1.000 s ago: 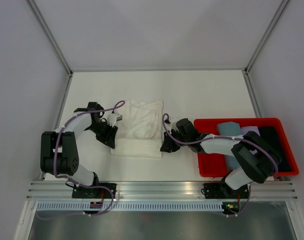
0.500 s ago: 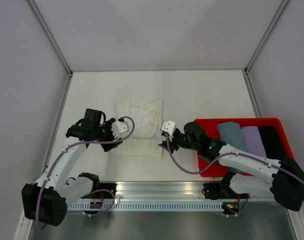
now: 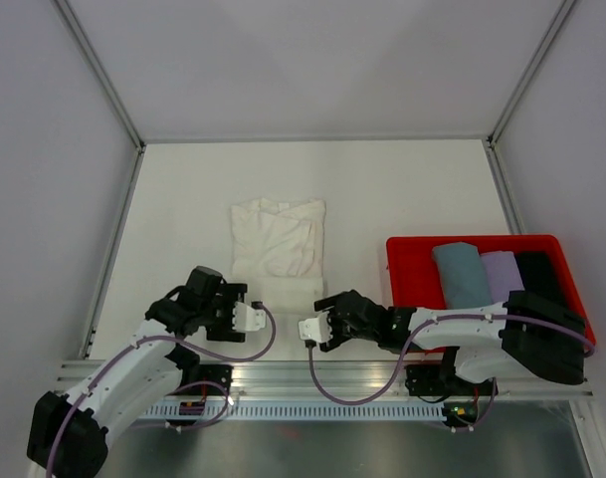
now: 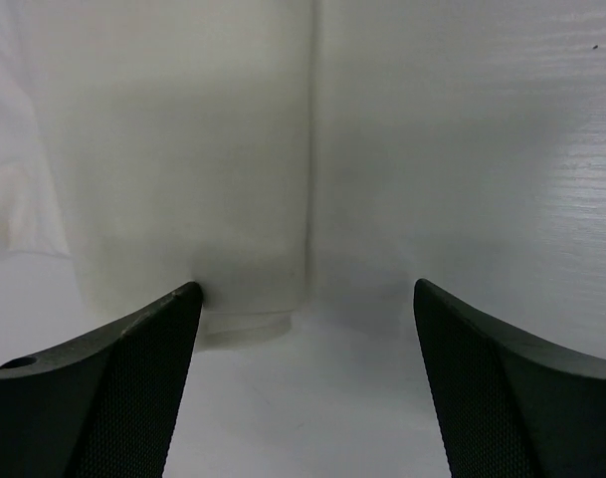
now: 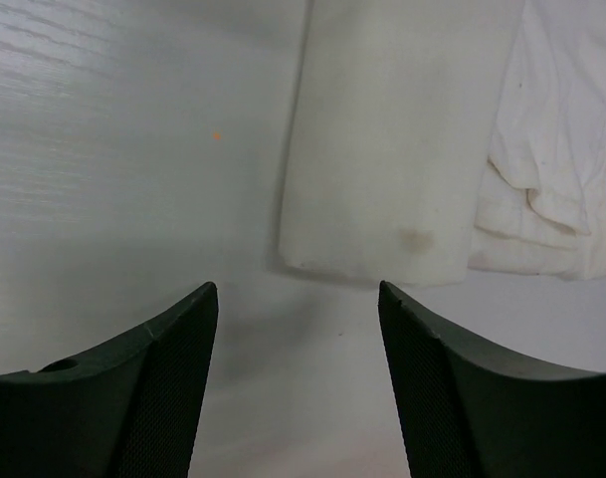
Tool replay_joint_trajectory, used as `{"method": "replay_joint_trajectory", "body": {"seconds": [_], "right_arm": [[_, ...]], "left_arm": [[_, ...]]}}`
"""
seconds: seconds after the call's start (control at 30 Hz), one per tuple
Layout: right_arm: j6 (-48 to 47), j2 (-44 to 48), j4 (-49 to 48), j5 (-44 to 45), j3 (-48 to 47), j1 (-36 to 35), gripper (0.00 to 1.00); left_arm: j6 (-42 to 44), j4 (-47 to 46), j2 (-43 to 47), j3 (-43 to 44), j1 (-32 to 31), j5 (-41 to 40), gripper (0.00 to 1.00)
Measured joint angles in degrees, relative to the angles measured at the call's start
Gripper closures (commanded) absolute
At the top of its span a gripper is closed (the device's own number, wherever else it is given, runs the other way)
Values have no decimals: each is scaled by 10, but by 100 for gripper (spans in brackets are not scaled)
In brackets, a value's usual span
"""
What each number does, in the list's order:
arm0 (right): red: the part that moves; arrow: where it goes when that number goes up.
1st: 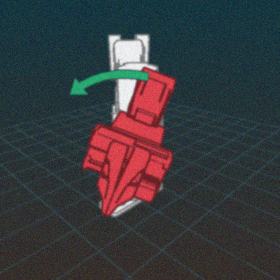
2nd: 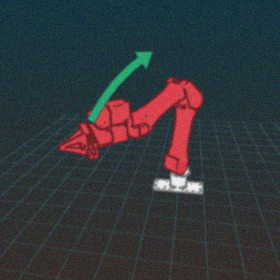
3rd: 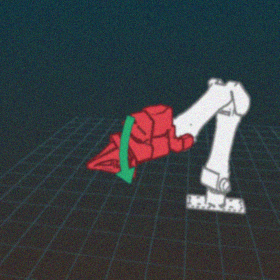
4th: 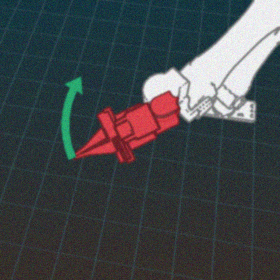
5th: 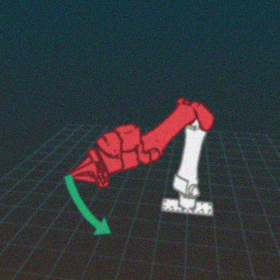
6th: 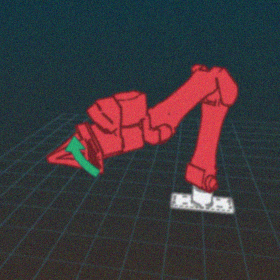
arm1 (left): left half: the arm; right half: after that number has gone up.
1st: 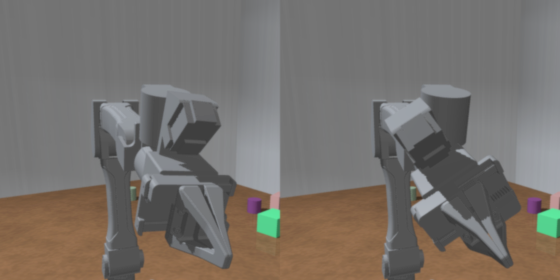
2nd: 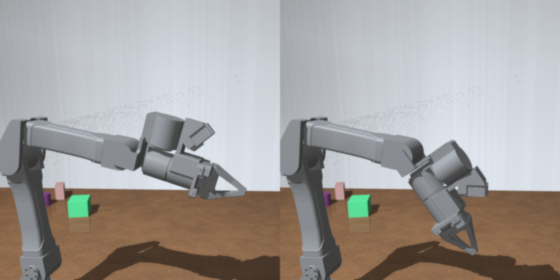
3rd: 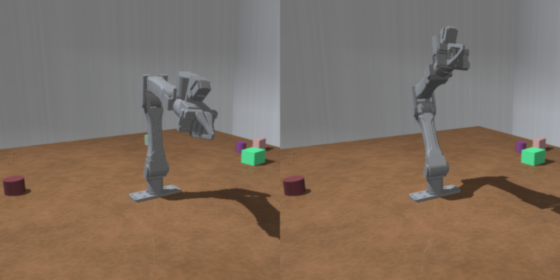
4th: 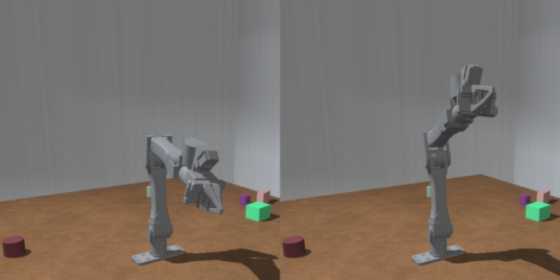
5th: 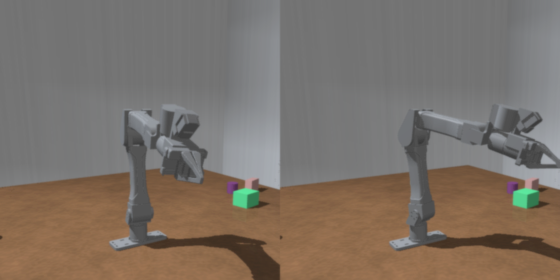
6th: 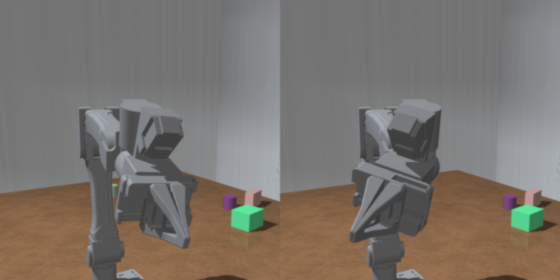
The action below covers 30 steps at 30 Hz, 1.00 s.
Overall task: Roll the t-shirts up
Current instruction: Roll the tshirt
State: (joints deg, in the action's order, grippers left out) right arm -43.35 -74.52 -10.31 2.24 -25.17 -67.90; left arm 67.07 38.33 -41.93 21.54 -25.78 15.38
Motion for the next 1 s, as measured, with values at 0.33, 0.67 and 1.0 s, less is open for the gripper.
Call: {"method": "replay_joint_trajectory", "body": {"seconds": [0.33, 0.67, 1.0], "right_arm": [[-39, -109, -42, 36, -56, -1, 31], [-11, -149, -2, 26, -95, 2, 81], [20, -154, 35, -2, -121, 31, 100]], "left_arm": [[2, -106, -72, -17, -4, -55, 34], [-16, -93, -53, -23, -4, -61, 61], [-38, -66, -118, 15, -3, -45, 98]]}}
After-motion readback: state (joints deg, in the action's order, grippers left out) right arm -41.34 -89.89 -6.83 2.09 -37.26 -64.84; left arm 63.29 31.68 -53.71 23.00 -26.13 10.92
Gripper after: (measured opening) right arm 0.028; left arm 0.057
